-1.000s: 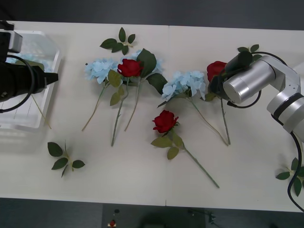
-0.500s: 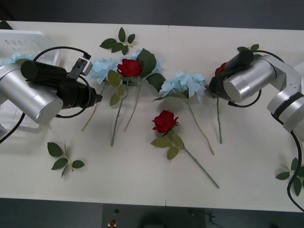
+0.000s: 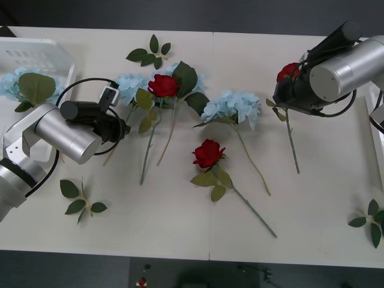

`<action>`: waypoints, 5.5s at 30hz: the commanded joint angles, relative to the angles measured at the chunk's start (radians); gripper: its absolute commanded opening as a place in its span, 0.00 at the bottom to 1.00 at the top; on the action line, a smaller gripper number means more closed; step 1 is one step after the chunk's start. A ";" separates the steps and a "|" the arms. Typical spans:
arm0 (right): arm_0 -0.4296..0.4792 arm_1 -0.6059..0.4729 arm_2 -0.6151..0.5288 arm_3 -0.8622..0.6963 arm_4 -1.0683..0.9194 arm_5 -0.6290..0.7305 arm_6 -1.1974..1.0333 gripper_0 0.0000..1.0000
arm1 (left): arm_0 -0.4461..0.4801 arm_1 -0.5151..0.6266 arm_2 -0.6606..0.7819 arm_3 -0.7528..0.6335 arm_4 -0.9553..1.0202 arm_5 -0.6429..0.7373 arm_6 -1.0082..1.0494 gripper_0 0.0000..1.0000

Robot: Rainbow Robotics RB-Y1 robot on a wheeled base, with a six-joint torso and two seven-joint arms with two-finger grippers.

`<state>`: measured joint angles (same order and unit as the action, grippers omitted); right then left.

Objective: Put the red flowers into the right box and the blue flowers into the left box

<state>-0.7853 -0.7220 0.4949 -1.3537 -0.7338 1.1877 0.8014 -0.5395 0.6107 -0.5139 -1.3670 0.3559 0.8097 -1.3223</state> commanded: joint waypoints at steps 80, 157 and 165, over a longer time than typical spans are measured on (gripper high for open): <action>0.328 -0.011 0.005 -0.486 0.191 -0.074 0.216 1.00 | -0.007 0.503 0.529 -0.268 0.380 0.235 -0.058 0.00; 0.520 -0.001 -0.473 -0.512 -1.239 -0.028 1.842 0.00 | -0.148 -0.092 0.051 -0.202 -0.166 0.375 0.459 0.91; 0.528 0.045 -0.397 -0.525 -1.348 -0.094 1.822 0.00 | -0.077 0.070 0.359 -0.290 0.291 0.437 -0.006 0.91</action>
<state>-0.2444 -0.6829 0.0834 -1.8508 -2.0653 1.1252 2.6307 -0.6407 0.6260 -0.3277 -1.6204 0.5579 1.2048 -1.1611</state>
